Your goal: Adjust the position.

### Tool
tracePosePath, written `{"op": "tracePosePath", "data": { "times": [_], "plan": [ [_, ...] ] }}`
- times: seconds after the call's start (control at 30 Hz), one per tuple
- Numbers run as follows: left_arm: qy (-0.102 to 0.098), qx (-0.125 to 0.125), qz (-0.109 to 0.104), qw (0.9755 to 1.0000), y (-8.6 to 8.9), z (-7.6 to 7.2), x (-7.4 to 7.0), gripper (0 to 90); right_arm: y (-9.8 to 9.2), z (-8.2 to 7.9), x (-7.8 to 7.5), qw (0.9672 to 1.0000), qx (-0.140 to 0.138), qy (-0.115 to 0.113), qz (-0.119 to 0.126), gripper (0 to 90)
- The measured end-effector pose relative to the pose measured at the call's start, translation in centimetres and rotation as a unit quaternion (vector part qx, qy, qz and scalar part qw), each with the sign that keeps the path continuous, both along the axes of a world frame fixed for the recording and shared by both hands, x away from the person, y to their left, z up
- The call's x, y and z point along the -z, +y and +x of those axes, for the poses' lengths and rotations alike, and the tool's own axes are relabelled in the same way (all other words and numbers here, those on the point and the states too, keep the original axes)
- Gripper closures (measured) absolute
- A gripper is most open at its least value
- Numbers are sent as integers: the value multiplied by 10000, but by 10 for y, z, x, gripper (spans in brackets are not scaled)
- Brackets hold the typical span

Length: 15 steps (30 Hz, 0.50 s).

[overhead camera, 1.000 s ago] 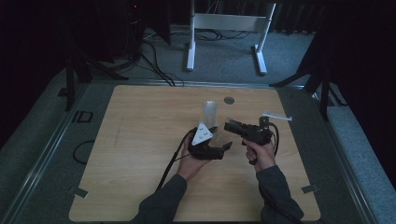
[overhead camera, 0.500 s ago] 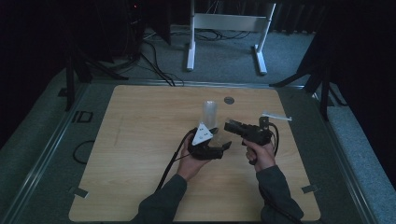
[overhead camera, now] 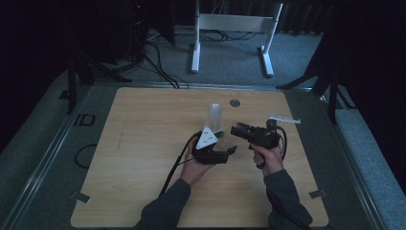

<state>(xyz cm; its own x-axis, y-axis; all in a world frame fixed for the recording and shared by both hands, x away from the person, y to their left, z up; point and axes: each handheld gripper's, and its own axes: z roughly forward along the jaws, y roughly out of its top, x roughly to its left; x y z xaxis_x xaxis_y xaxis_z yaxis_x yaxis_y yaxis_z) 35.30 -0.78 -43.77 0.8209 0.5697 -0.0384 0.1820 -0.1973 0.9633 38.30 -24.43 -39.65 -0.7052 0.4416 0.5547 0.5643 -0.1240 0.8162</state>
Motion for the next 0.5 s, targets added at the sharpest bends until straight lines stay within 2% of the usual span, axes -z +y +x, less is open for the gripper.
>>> {"op": "tracePosePath", "data": {
  "times": [0.37, 0.5],
  "plan": [
    [24, -23, 32, 10000, 6, 1, -1, 287, 0, -2, -1, 9997, -29, -91, -233, 302],
    [30, -24, 41, 10000, 8, 2, -1, 287, -1, -4, -2, 9991, -48, -135, -396, 302]
  ]
}}
